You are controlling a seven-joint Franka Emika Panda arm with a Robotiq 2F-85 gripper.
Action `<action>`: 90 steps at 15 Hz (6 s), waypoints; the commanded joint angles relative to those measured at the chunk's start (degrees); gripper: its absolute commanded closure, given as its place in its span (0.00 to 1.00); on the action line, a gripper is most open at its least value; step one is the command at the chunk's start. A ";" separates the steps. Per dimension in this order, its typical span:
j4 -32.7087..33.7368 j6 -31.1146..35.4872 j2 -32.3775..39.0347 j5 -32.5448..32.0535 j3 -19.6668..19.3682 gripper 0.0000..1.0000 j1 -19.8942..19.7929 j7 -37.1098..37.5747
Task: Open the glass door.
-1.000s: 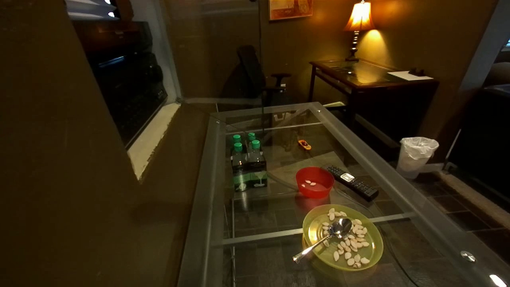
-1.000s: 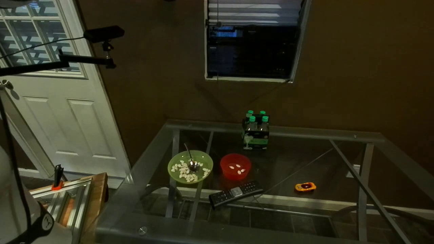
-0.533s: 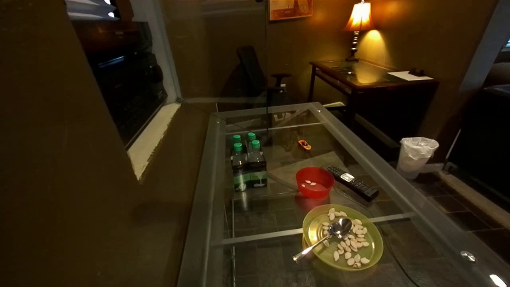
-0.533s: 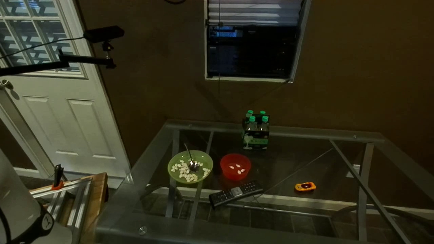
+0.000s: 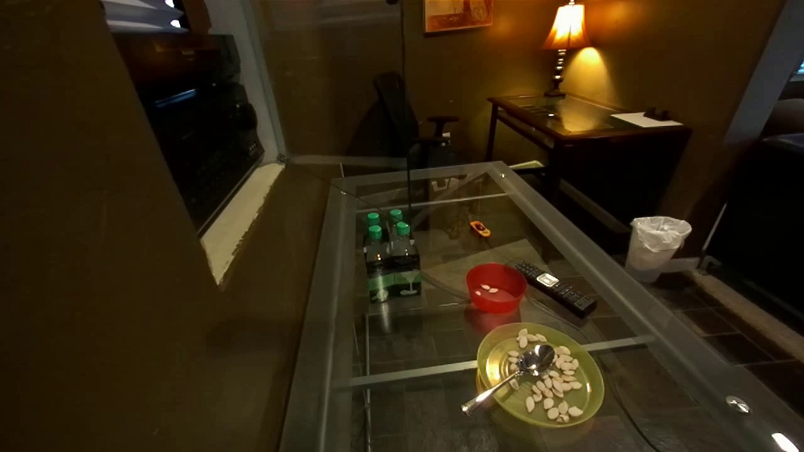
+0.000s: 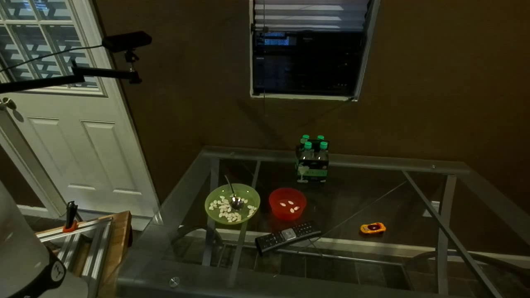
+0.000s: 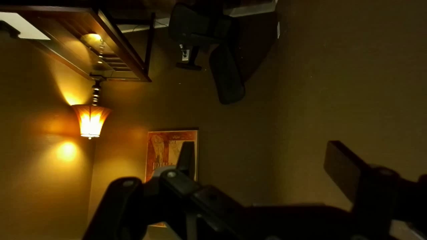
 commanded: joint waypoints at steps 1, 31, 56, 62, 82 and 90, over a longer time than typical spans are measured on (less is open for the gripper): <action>-5.92 0.27 -7.36 2.02 2.03 0.00 2.01 0.63; -28.71 26.80 -17.78 12.55 34.46 0.00 -36.68 -17.34; -27.85 16.04 -14.73 -2.67 39.28 0.00 -28.63 -9.26; -26.95 18.46 -11.89 -10.10 38.60 0.00 -29.00 -3.55; -21.84 22.63 -5.49 -23.47 29.61 0.00 -31.06 6.05; -17.64 27.51 -0.78 -26.53 24.90 0.00 -33.11 9.11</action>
